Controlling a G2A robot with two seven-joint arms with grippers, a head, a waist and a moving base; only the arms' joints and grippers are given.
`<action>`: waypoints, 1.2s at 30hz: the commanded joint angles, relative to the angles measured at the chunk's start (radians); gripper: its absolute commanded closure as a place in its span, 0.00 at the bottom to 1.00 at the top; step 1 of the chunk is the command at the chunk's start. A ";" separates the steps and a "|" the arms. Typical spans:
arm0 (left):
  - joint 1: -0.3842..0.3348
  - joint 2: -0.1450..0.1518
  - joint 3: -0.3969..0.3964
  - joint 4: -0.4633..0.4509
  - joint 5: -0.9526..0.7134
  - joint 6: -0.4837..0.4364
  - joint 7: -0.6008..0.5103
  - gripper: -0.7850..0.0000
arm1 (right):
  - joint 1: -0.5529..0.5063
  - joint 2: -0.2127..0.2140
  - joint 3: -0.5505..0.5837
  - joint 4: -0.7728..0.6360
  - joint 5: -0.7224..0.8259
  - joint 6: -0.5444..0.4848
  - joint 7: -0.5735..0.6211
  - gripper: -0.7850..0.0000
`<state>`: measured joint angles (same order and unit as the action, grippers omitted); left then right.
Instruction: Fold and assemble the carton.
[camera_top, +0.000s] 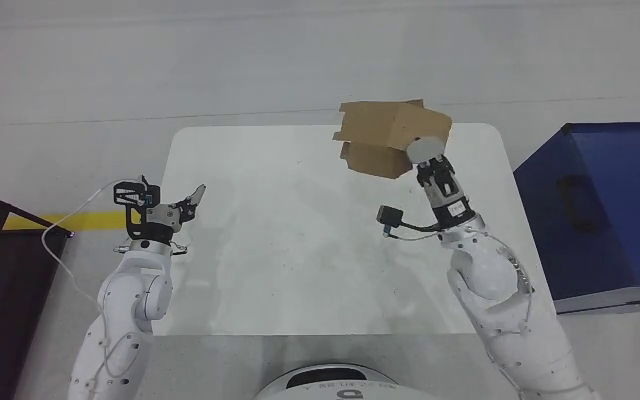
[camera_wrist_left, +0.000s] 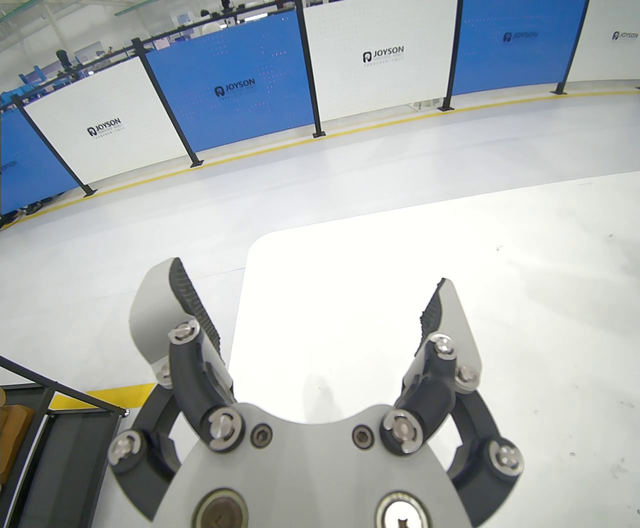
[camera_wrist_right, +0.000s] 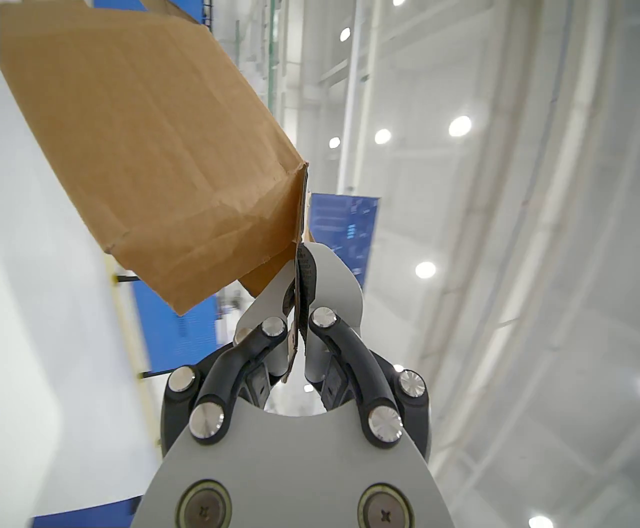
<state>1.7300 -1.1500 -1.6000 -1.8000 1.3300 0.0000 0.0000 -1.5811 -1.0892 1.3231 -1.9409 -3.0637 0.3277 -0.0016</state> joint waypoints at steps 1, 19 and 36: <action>0.000 0.000 0.000 0.000 0.000 0.000 0.000 0.00 | 0.030 0.016 0.017 0.009 -0.008 0.040 -0.046 1.00; 0.000 0.000 0.000 0.000 0.000 0.000 0.000 0.00 | 0.118 0.098 -0.154 0.043 0.021 0.141 0.185 1.00; 0.000 0.000 0.000 0.000 0.000 0.000 0.000 0.00 | 0.354 0.011 -0.232 0.375 2.022 -0.695 -0.242 1.00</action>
<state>1.7300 -1.1500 -1.6000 -1.8000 1.3300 0.0000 0.0000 -1.2373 -1.0735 1.0953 -1.5945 -1.2344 -0.3121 -0.2457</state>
